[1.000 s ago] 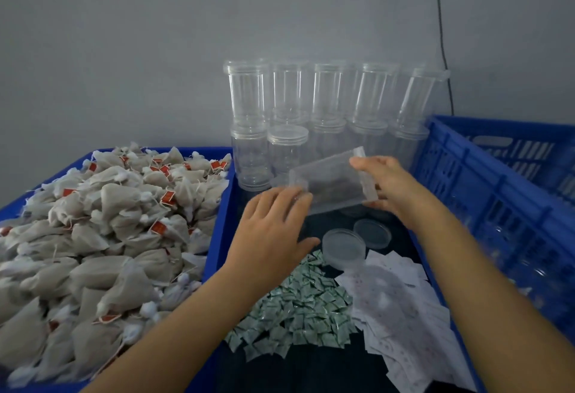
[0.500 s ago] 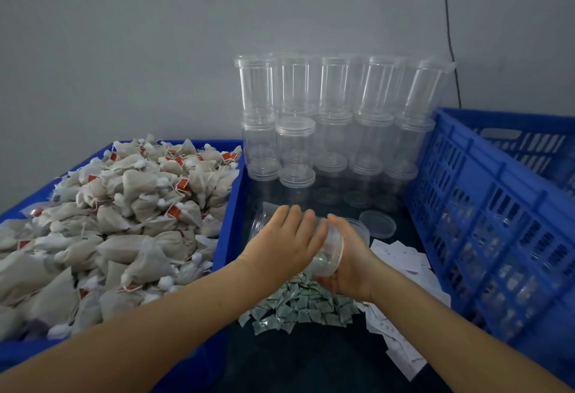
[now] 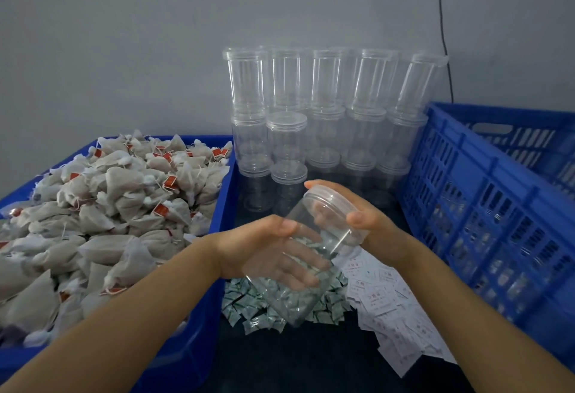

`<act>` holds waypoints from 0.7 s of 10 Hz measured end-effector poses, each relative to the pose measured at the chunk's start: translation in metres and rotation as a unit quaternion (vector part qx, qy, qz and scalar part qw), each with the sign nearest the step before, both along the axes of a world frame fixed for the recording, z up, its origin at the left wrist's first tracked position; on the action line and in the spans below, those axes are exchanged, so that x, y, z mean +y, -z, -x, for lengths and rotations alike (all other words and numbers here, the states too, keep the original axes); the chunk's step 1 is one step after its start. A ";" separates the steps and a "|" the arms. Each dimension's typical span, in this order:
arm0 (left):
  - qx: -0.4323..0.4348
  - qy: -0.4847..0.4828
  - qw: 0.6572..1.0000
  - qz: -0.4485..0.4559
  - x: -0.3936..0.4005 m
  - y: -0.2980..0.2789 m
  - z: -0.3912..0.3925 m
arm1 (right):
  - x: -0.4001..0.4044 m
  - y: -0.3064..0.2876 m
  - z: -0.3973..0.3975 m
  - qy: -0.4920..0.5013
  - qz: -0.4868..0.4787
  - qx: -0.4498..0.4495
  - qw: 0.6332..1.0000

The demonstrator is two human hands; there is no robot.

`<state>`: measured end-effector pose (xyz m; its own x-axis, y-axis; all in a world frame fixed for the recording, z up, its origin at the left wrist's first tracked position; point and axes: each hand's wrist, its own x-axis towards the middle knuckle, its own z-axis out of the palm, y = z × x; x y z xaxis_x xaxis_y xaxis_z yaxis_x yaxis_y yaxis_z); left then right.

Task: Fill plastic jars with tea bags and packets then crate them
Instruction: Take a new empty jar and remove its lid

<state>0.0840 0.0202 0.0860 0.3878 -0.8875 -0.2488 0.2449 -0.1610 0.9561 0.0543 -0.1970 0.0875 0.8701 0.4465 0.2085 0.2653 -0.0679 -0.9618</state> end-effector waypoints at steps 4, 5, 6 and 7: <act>-0.660 -0.125 0.669 -0.319 0.007 -0.015 0.006 | -0.017 -0.005 -0.016 0.072 -0.055 0.248 0.964; -0.866 -0.134 0.371 -0.307 0.003 -0.007 0.009 | -0.009 0.005 -0.016 0.078 -0.031 0.387 0.918; -0.912 -0.127 0.293 -0.255 -0.003 0.007 0.006 | 0.003 0.021 -0.013 0.055 -0.046 0.423 0.904; -0.901 -0.126 0.320 -0.265 -0.007 0.015 0.008 | 0.009 0.027 -0.012 0.080 -0.043 0.372 0.924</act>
